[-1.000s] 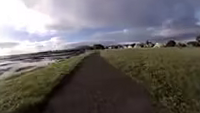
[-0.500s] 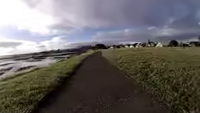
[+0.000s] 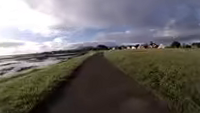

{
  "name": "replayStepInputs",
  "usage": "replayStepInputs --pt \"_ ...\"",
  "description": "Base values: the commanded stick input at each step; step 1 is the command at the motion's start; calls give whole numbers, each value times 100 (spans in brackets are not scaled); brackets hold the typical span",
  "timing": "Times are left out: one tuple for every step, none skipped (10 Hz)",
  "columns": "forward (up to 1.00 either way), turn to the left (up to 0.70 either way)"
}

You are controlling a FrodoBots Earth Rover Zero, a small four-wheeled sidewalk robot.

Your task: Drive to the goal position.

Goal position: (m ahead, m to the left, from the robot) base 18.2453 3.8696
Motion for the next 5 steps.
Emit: replayStepInputs --pt "70 0" --pt "70 0" --pt "70 0" --pt "70 0" --pt "70 0"
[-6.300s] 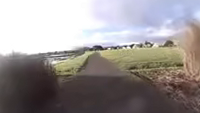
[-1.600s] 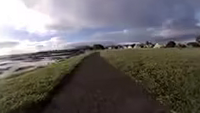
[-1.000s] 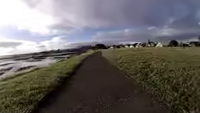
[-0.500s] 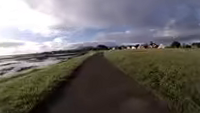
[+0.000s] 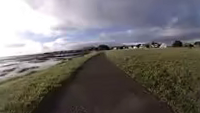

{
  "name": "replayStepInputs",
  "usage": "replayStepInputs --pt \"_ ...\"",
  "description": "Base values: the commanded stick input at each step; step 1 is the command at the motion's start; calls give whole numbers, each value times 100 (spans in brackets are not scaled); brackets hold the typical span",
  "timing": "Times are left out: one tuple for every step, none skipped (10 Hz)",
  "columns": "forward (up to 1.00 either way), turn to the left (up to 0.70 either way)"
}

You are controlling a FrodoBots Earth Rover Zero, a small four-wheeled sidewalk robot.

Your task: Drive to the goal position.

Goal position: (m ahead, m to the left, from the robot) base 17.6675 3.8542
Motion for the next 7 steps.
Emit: replayStepInputs --pt "70 0" --pt "70 0" --pt "70 0" --pt "70 0" --pt "70 0" --pt "70 0" --pt "70 0"
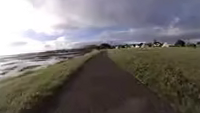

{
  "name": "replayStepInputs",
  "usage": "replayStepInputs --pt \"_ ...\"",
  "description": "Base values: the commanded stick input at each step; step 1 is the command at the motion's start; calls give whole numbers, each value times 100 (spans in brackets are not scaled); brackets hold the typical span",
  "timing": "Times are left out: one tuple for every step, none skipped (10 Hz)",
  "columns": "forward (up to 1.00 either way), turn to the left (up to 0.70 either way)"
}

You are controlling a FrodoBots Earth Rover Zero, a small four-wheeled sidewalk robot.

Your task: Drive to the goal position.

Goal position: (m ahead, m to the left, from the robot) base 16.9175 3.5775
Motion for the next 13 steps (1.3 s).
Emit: replayStepInputs --pt "70 0" --pt "70 0" --pt "70 0" --pt "70 0" --pt "70 0" --pt "70 0" --pt "70 0" --pt "70 0" --pt "70 0" --pt "70 0" --pt "70 0" --pt "70 0" --pt "70 0"
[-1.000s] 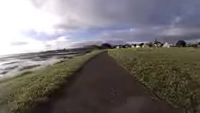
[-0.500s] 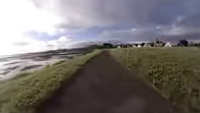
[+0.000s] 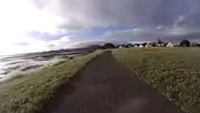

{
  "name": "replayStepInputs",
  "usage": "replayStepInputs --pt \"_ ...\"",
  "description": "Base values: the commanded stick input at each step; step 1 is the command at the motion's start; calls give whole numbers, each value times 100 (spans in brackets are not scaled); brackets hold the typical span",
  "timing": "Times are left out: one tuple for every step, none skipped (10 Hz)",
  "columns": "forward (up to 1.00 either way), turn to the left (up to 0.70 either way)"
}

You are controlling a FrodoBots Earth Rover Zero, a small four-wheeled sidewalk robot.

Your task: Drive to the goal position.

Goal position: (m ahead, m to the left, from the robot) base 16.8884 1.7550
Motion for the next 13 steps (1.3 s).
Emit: replayStepInputs --pt "70 0" --pt "70 0" --pt "70 -8" --pt "70 -20" --pt "70 -32" --pt "70 -35" --pt "70 -26" --pt "70 -3" --pt "70 0" --pt "70 0" --pt "70 0" --pt "70 0" --pt "70 0"
